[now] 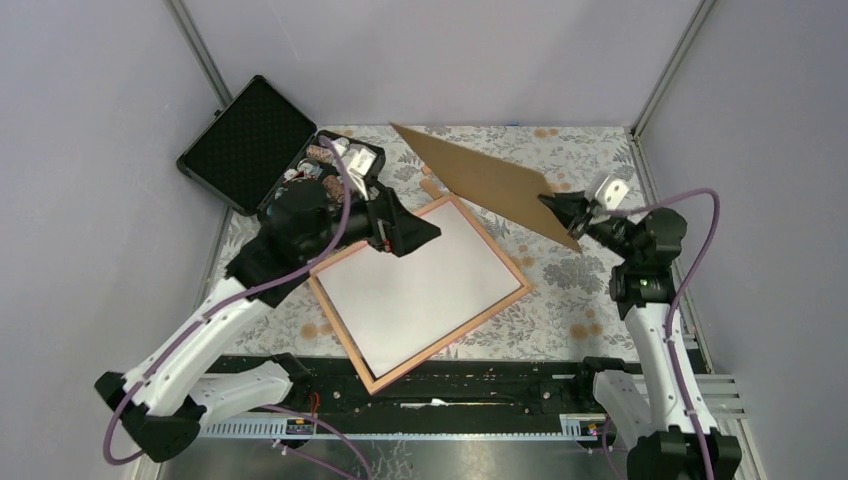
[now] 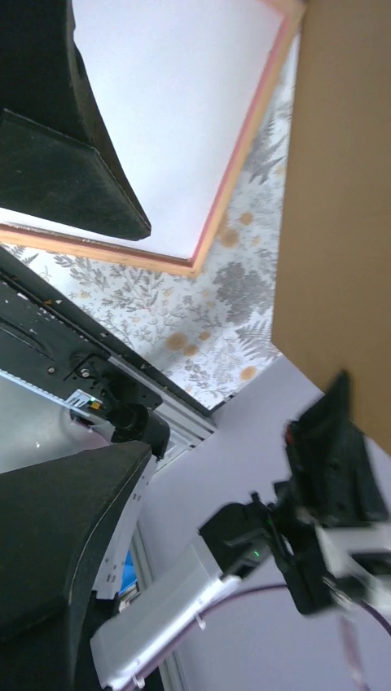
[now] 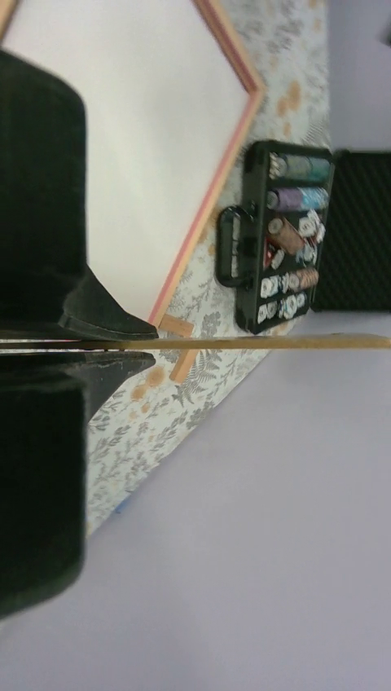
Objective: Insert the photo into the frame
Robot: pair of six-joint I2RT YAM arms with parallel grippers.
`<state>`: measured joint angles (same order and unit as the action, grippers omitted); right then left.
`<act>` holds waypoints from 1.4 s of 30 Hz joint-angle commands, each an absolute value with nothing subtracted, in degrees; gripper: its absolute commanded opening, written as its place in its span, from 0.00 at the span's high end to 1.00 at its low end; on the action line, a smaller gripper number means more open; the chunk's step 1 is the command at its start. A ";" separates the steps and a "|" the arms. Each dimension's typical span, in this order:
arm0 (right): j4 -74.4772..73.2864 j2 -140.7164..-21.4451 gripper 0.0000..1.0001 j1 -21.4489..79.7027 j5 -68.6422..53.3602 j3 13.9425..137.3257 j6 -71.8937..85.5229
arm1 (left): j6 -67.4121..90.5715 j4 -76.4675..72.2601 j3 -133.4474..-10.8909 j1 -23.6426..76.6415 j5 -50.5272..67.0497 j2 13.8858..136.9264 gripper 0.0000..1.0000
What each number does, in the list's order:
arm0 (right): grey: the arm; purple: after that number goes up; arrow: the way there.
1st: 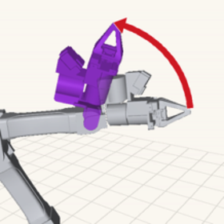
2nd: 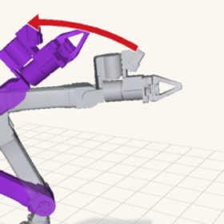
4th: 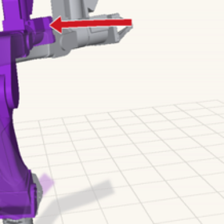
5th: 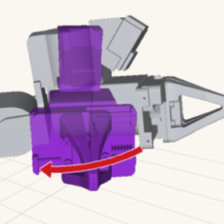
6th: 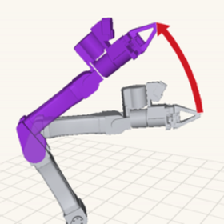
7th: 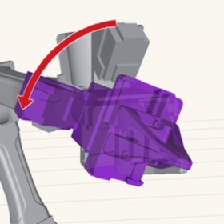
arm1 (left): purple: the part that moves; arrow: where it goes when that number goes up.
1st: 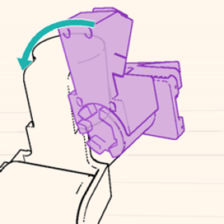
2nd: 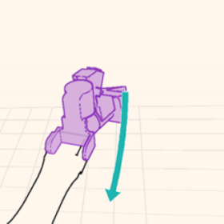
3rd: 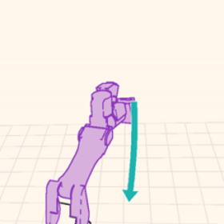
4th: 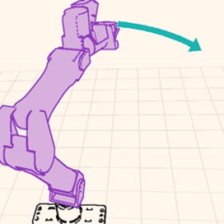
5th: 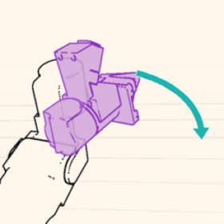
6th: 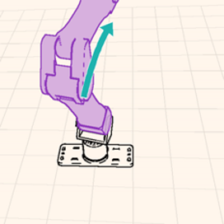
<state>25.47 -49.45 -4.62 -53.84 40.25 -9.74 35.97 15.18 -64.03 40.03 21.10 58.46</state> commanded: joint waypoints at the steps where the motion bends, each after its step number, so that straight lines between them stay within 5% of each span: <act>1: 26.82 -42.12 1.00 -0.88 -60.40 36.36 -24.01 | 31.34 26.07 -73.61 40.25 14.34 53.72 0.01; 8: 19.95 -38.69 1.00 2.85 -58.64 35.08 -28.88 | 55.99 38.35 -79.63 38.24 4.72 60.15 0.01; 14: 16.86 -40.00 1.00 4.98 -57.95 35.54 -31.12 | 77.89 22.40 -75.31 33.22 19.39 66.49 0.01; 27: 12.20 -40.47 1.00 8.84 -54.81 35.90 -35.26 | 102.54 -0.46 -66.00 33.98 18.87 76.81 0.02; 31: 10.28 -40.90 1.00 9.67 -53.96 36.35 -36.83 | 105.02 -3.83 -63.50 35.91 18.39 77.69 0.15; 36: 8.11 -41.35 1.00 10.68 -52.32 36.80 -38.62 | 102.70 0.31 -63.55 36.47 17.37 76.48 0.48; 42: 5.84 -41.57 1.00 11.76 -51.02 37.22 -40.37 | 100.85 5.38 -63.52 37.00 17.14 76.03 0.64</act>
